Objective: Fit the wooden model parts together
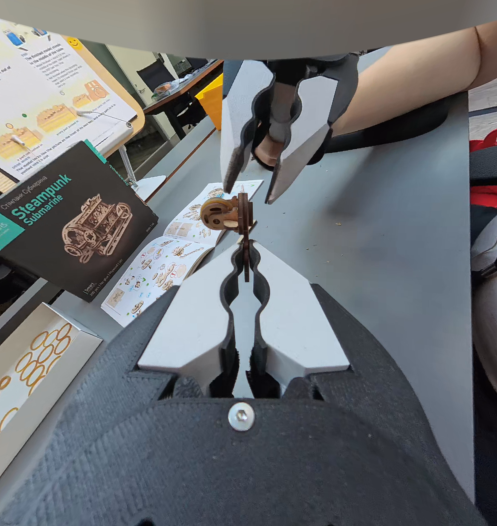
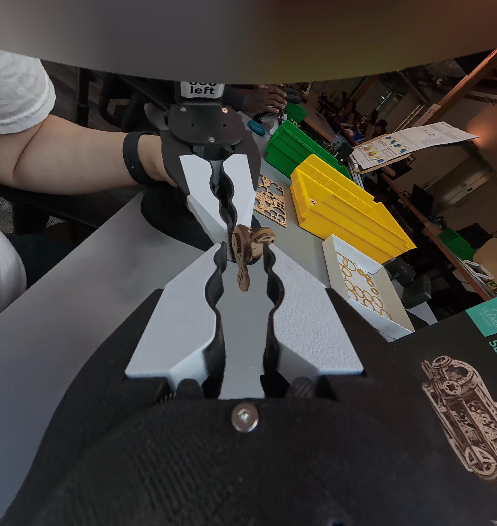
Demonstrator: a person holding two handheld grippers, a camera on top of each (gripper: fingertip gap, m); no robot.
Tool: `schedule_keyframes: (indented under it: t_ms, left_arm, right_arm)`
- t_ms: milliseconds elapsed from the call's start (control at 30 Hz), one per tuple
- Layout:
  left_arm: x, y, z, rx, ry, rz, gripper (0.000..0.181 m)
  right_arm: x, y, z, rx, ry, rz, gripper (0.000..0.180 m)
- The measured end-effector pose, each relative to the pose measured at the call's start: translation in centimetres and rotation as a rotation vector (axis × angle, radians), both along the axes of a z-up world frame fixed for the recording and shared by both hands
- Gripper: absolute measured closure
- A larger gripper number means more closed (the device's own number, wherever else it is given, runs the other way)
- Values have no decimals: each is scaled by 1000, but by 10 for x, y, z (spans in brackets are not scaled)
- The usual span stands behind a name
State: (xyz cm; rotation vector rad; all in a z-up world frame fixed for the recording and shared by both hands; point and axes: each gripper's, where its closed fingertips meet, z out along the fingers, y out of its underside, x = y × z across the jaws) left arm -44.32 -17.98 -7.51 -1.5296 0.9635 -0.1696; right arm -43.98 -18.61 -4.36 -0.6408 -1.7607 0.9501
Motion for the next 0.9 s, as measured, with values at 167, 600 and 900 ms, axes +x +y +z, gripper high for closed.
schedule_keyframes:
  t_ms: [167, 600, 900]
  left_arm:
    - [3, 1, 1, 39, 44, 18, 181]
    - [-1, 8, -7, 99, 226, 109, 180]
    - [19, -4, -14, 43, 162, -35, 181]
  right_arm:
    - [4, 1, 0, -29, -4, 54, 147]
    - [2, -3, 1, 152, 45, 0, 142]
    - [3, -6, -27, 122, -90, 74, 135]
